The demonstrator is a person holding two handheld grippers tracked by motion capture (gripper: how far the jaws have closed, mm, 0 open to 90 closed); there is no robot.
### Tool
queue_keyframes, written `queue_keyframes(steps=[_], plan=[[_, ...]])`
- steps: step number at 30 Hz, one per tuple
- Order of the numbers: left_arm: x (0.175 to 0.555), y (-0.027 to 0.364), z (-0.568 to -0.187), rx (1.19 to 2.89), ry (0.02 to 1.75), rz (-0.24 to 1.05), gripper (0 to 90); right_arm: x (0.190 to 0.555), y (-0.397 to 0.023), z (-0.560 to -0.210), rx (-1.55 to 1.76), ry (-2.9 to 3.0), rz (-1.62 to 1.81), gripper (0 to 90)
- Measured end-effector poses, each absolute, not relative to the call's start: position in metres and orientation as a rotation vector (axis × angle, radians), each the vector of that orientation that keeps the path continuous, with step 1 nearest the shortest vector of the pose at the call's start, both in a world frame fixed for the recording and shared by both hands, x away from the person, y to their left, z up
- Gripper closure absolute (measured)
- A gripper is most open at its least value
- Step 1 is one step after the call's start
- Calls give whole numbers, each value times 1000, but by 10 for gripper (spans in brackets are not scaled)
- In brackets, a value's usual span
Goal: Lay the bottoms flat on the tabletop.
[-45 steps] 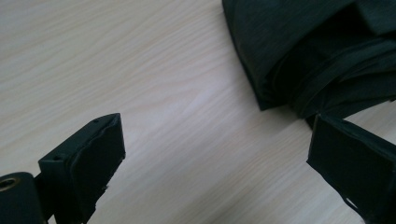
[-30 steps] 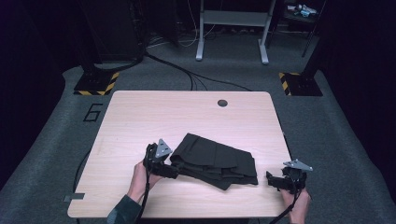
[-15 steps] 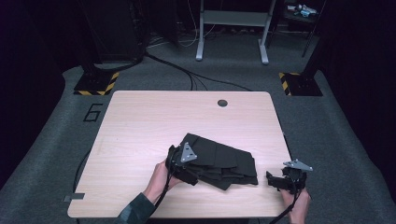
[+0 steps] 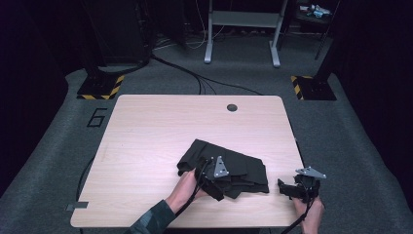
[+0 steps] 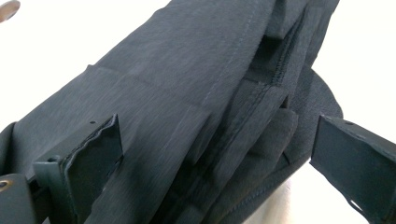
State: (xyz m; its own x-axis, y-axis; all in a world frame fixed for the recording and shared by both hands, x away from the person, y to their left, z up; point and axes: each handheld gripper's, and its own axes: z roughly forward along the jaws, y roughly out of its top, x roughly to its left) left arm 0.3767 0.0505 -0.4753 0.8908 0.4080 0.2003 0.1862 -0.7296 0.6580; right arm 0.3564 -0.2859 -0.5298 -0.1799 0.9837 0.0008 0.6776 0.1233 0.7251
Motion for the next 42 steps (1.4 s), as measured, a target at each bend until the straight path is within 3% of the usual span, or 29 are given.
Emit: queue_keyframes(steps=[5, 13, 21, 32, 42], plan=[[376, 40, -481, 2418, 404, 461, 49, 356, -286, -530, 1602, 1919, 825, 34], [375, 34, -483, 2444, 355, 497, 176, 356, -286, -530, 1602, 1920, 824, 34], [381, 37, -476, 2418, 392, 399, 368, 357, -286, -530, 1599, 1922, 824, 34], [389, 42, -474, 2385, 427, 365, 635, 357, -286, -530, 1607, 1914, 820, 34], [393, 46, -465, 2312, 485, 365, 693, 356, -285, -529, 1614, 1911, 814, 33]])
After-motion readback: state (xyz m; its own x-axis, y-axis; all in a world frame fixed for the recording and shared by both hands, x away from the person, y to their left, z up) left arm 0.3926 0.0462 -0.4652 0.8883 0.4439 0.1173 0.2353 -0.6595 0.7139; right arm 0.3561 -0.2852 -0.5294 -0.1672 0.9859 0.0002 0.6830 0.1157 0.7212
